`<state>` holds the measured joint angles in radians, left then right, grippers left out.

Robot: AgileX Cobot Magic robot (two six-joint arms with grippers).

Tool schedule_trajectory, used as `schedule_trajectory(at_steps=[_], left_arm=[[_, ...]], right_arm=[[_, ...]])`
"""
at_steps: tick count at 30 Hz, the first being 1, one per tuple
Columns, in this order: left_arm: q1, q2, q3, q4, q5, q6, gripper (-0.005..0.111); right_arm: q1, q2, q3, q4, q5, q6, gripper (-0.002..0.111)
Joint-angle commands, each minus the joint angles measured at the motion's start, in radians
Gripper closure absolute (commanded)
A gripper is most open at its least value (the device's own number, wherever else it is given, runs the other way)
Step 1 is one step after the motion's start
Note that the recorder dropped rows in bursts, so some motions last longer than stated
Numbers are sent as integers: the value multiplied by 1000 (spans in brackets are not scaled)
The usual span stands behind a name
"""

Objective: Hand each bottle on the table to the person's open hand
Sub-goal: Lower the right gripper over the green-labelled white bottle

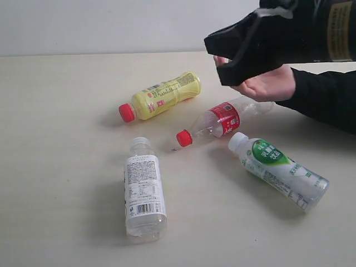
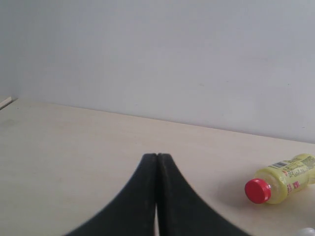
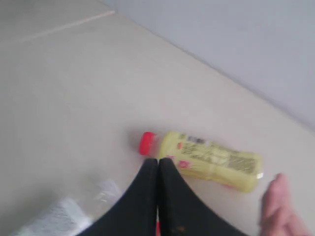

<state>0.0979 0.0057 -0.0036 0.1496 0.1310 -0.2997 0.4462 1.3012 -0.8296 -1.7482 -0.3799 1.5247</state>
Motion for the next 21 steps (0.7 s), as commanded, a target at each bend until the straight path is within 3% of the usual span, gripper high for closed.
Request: schedule_trajectory(at_steps=[1, 5, 8, 15, 18, 21], left_arm=[[-1, -6, 4, 4, 1, 0, 107], [-1, -6, 4, 4, 1, 0, 107], [-1, -6, 4, 4, 1, 0, 107], [-1, -6, 4, 4, 1, 0, 107], [-1, -6, 4, 4, 1, 0, 107], [-1, -6, 4, 4, 1, 0, 107]], right_arm=[[122, 1, -2, 4, 389, -305, 108], [239, 23, -2, 4, 859, -470, 108], [287, 71, -28, 130, 1213, -562, 108], [255, 218, -237, 935, 1545, -1233, 108], [252, 247, -310, 1280, 1601, -1452, 108], [252, 251, -325, 1502, 1601, -1615, 108]])
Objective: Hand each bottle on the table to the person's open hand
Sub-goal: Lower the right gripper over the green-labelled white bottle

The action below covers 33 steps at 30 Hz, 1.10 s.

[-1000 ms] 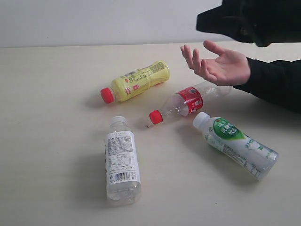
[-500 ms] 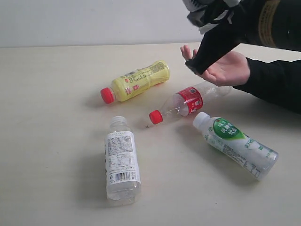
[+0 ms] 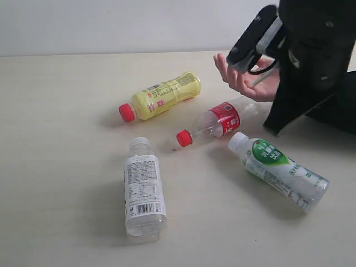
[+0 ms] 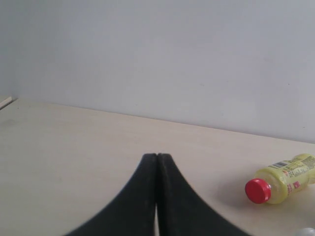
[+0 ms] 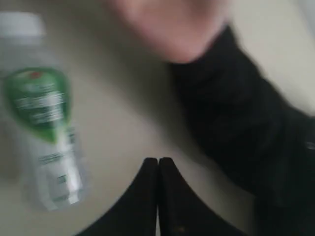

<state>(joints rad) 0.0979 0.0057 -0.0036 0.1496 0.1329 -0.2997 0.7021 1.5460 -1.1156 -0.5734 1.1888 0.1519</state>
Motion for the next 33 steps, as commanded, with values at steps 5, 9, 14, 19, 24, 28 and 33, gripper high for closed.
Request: schedule_trajectory(at_steps=[5, 9, 14, 19, 24, 28, 33], left_arm=[[-1, -6, 4, 4, -1, 0, 107], [-1, -6, 4, 4, -1, 0, 107], [-4, -6, 4, 4, -1, 0, 107], [-4, -6, 4, 4, -1, 0, 107], [-4, -6, 4, 4, -1, 0, 107], [-4, -6, 4, 4, -1, 0, 107], [-4, -6, 4, 4, -1, 0, 107]], right_arm=[[-40, 4, -26, 550, 32, -395, 108], [-142, 4, -26, 664, 32, -420, 108], [-204, 4, -8, 638, 32, -439, 108], [-211, 2, 193, 623, -128, -427, 108], [-211, -14, 203, 573, -182, -370, 107], [-211, -5, 203, 492, -238, -271, 69], [-211, 29, 203, 498, -288, -271, 44]])
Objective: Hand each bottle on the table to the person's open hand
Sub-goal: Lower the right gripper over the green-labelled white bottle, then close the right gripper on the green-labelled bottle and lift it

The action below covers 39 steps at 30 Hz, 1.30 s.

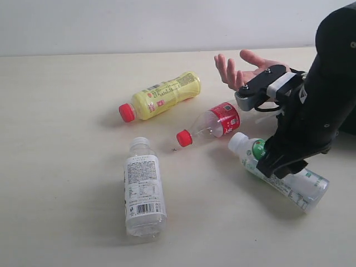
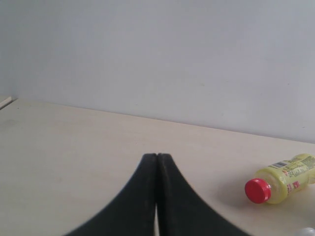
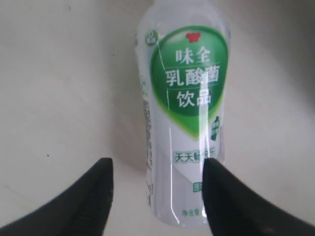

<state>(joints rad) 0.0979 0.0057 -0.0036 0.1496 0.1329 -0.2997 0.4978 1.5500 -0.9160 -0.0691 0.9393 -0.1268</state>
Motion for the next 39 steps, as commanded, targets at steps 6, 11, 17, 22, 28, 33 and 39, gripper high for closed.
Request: schedule_trajectory(at_steps=[6, 11, 17, 22, 28, 33, 39], left_arm=[[-4, -6, 4, 4, -1, 0, 107], [-4, -6, 4, 4, -1, 0, 107], [-4, -6, 4, 4, -1, 0, 107], [-4, -6, 4, 4, -1, 0, 107], [-4, -6, 4, 4, -1, 0, 107], [-4, -6, 4, 4, -1, 0, 107], [-4, -6, 4, 4, -1, 0, 107]], right_arm=[[-6, 72, 4, -63, -78, 54, 34], [-6, 123, 4, -74, -84, 54, 34], [-6, 193, 4, -74, -111, 78, 34], [-6, 239, 4, -74, -126, 80, 34], [-6, 288, 4, -66, -126, 80, 42], [-6, 291, 4, -63, -112, 96, 96], [-3, 240, 1, 25, -15, 69, 108]])
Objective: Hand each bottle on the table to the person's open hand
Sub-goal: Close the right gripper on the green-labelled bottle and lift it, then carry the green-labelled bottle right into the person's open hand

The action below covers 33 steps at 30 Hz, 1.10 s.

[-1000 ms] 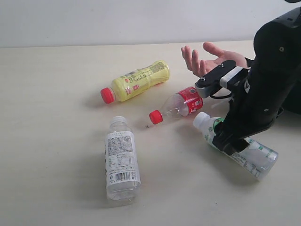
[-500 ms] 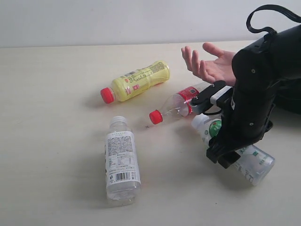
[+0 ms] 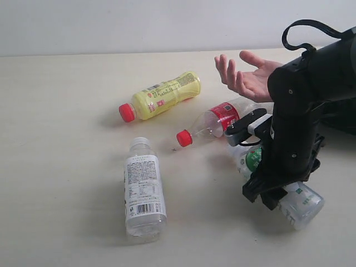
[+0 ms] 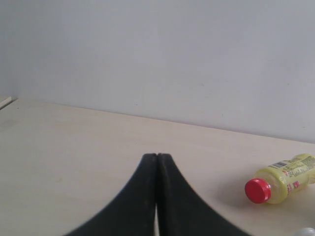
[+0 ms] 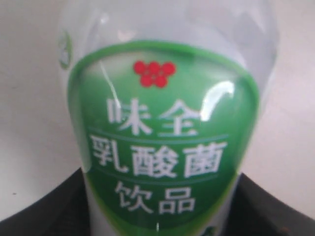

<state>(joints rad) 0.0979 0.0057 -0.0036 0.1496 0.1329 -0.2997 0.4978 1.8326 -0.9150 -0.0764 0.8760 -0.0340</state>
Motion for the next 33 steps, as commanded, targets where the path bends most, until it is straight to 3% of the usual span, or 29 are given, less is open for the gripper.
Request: schedule_trajectory(at_steps=[1, 8, 16, 24, 33], left_arm=[[-7, -6, 4, 4, -1, 0, 107], [-9, -6, 4, 4, -1, 0, 107], [-9, -6, 4, 4, -1, 0, 107], [-9, -6, 4, 4, -1, 0, 107], [-9, -6, 4, 4, -1, 0, 107]], right_arm=[[-3, -79, 0, 52, 65, -26, 108], [-3, -240, 0, 165, 102, -122, 108], [-9, -423, 0, 149, 102, -147, 108], [-171, -457, -24, 142, 106, -147, 108], [-296, -394, -249, 153, 244, -147, 108]])
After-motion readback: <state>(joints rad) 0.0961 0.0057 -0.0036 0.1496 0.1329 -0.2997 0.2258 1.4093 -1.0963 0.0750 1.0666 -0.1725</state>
